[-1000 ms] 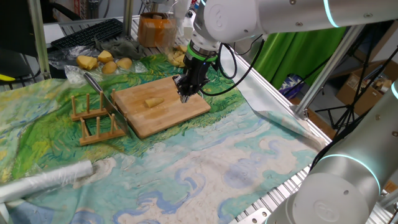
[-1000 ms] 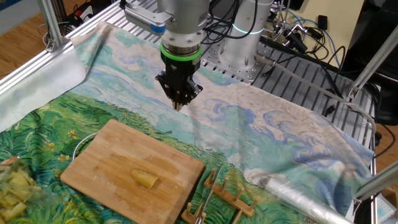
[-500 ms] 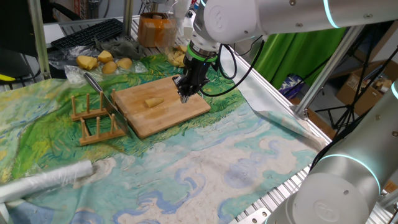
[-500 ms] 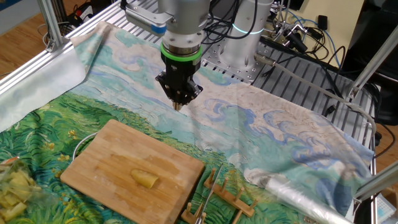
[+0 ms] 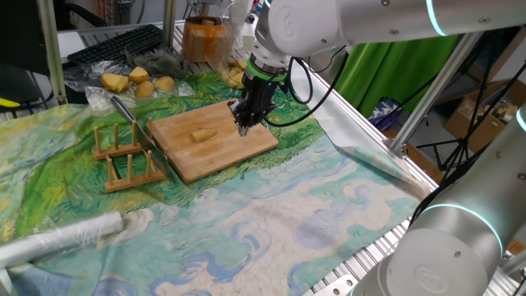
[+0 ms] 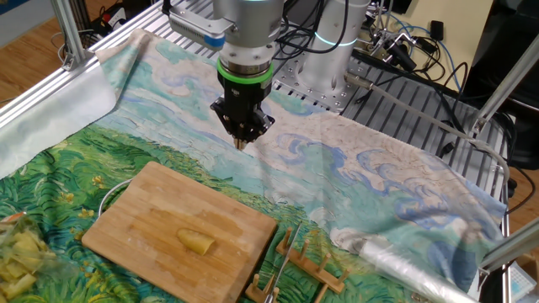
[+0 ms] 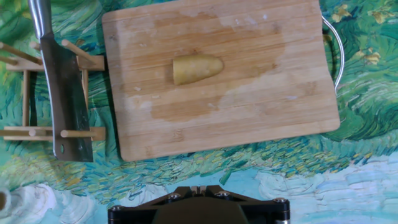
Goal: Chop the potatoes
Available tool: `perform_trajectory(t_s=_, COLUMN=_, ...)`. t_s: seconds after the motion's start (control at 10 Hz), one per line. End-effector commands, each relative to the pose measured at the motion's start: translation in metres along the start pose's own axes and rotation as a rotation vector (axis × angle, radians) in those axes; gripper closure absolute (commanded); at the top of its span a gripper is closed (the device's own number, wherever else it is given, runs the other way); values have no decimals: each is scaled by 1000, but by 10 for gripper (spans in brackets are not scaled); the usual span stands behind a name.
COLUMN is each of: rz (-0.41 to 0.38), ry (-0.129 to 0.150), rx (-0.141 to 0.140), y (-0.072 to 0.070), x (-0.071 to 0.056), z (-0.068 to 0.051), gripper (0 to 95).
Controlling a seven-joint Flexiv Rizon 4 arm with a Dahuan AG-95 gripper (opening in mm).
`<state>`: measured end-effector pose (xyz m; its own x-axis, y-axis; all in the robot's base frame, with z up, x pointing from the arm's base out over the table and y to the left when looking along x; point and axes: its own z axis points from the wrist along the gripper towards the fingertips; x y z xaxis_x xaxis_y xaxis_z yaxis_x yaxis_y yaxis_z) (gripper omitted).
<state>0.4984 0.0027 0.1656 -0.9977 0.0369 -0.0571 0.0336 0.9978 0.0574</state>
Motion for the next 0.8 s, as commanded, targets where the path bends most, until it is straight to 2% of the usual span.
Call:
perform_trajectory(t_s=0.1, rz=3, ry=-1, rx=0, y=0, x=0, z=0, gripper=950)
perform_trajectory(t_s=0.8, rz=-7, ry=-2, rx=1, y=0, x=0, z=0, gripper=950)
